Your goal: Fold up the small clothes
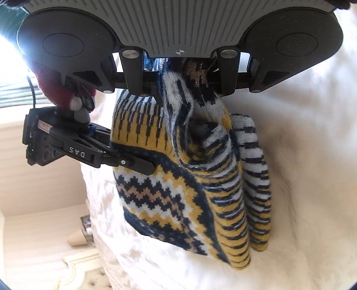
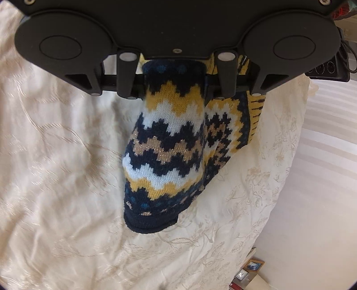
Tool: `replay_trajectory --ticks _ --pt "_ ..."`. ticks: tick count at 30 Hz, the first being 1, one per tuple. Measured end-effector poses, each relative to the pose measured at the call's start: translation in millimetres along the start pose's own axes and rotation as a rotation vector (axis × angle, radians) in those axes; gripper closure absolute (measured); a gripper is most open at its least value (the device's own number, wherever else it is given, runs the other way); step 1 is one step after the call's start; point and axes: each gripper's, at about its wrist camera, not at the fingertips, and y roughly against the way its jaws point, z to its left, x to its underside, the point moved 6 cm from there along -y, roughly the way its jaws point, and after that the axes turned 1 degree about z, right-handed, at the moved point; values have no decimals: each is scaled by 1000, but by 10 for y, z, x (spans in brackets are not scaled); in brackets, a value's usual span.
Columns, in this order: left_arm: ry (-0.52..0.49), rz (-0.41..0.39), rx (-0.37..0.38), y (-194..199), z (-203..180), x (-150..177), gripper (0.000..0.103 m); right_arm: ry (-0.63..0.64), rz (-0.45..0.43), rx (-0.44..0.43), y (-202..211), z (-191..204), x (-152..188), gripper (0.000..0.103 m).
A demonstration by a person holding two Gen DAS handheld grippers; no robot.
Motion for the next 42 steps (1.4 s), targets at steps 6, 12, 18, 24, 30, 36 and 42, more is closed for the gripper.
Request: replay_trajectory --ticks 6,12,18,24,30,36,42 --pt "-34 57 10 -269 -337 623 75 -19 10 34 520 -378 493 52" --pt "-47 80 -41 -522 -486 1057 74 -40 0 71 830 -684 834 47" --pt "7 -33 -229 -463 -363 1231 64 -56 -70 122 1027 -922 932 29" --pt "6 -149 -348 -199 -414 1577 62 -15 -106 128 1278 -994 1038 27" --pt "-150 -299 -435 131 -826 1618 62 41 -172 140 1486 -961 1058 21" --pt "-266 -390 -445 40 -1215 1258 56 92 -213 186 1529 -879 923 15" --pt "-313 -392 -487 -267 -1227 838 56 91 -212 222 1396 -854 703 14"
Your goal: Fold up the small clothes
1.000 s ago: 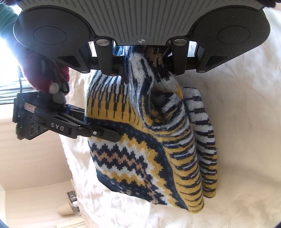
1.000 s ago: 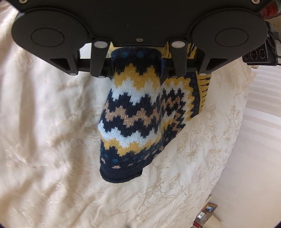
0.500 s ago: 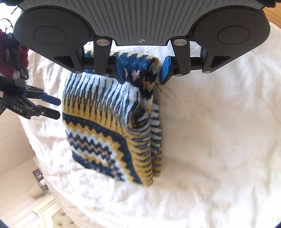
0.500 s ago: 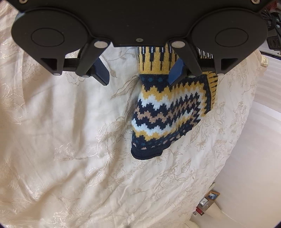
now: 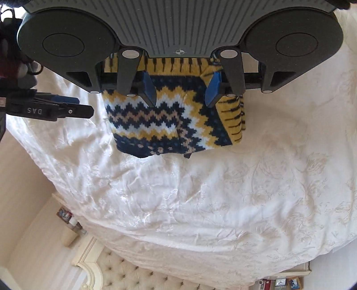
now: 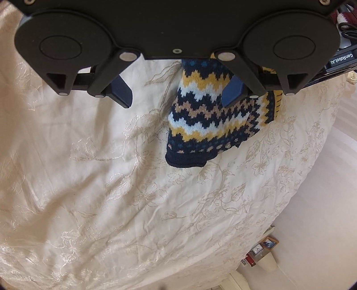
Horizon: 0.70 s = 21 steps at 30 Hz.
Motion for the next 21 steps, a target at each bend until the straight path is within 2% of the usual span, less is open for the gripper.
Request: replay_trajectory --ticks 6,11,13,18,21 --pt "-33 65 -43 -322 103 -39 56 0 60 71 -369 -33 -93 14" --pt "-37 131 -68 -481 230 23 56 46 151 160 -707 -131 -41 6" --pt "-47 146 -69 -519 245 38 56 76 160 184 -779 -146 -28 1" --pt "-30 163 -69 -564 281 46 55 111 169 191 -801 -125 -45 2" --pt "-23 166 -69 -541 295 42 55 117 132 170 -668 -92 -68 2"
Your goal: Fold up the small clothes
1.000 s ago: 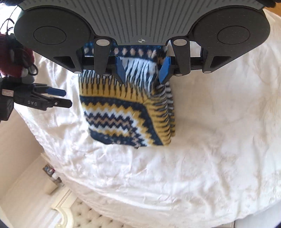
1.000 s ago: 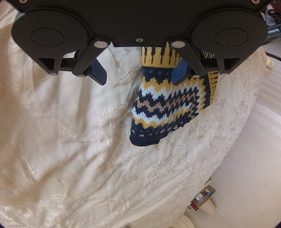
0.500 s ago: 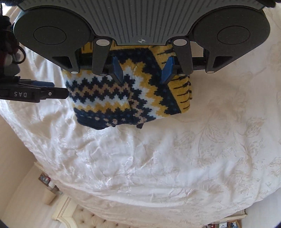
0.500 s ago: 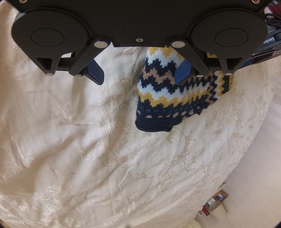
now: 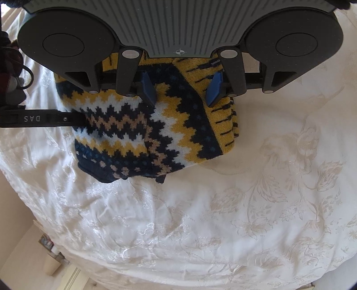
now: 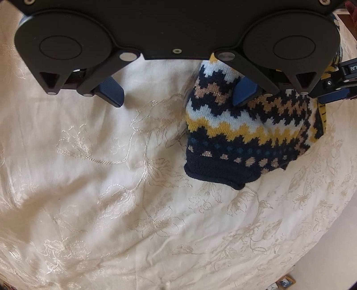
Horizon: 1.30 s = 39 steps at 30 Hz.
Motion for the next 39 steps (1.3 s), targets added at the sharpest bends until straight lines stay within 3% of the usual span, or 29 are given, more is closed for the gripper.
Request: replay_trajectory --ticks 7,13,19,25,29,39 --pt "20 1 5 41 25 27 54 37 -70 -62 468 106 234 2" --pt "-1 3 3 19 -9 39 49 51 5 7 255 30 452 2" --pt "-49 -1 -15 60 -93 48 41 88 -16 34 262 80 430 1" --pt "-34 -18 2 365 -184 99 28 93 -100 3 681 121 469 1" --pt "-34 8 -10 571 -261 163 8 94 -155 -21 976 152 513 1" --pt "-51 -52 -89 1134 -516 372 7 107 -249 -14 1511 298 711 1"
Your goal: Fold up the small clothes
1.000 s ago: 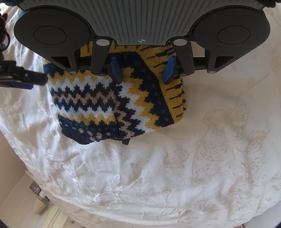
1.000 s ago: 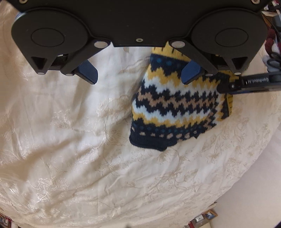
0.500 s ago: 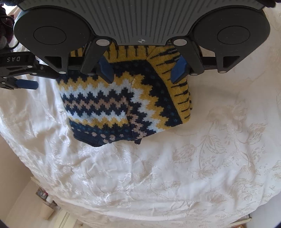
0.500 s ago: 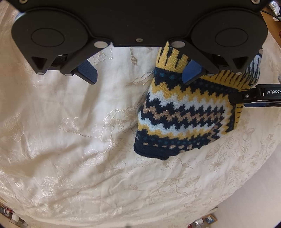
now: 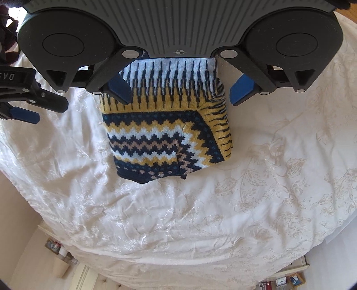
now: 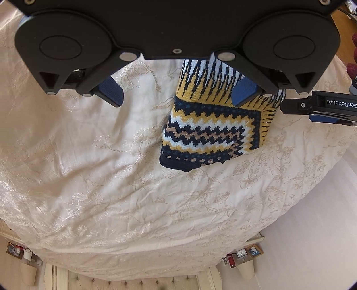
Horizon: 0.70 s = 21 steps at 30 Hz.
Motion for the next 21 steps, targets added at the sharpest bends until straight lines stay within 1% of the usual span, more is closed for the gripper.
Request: replay_trajectory --ticks 2,7,10,12,16,18,21 --pt "-5 -15 -24 102 -40 40 7 8 -11 -4 86 26 31 1" --pt "-11 -25 -144 293 -111 122 8 24 -24 1 274 51 111 1" --pt "2 -40 -194 395 -111 162 8 15 -29 -5 360 48 154 1" --pt "15 -52 -189 443 -109 180 8 20 -23 9 387 45 176 1" --pt "51 -59 -143 512 -100 210 9 18 -26 12 441 35 218 1" --pt "53 -55 -136 525 -112 235 9 13 -28 -8 467 33 236 1" --pt "54 -52 -147 538 -114 265 9 8 -47 -34 518 57 251 1"
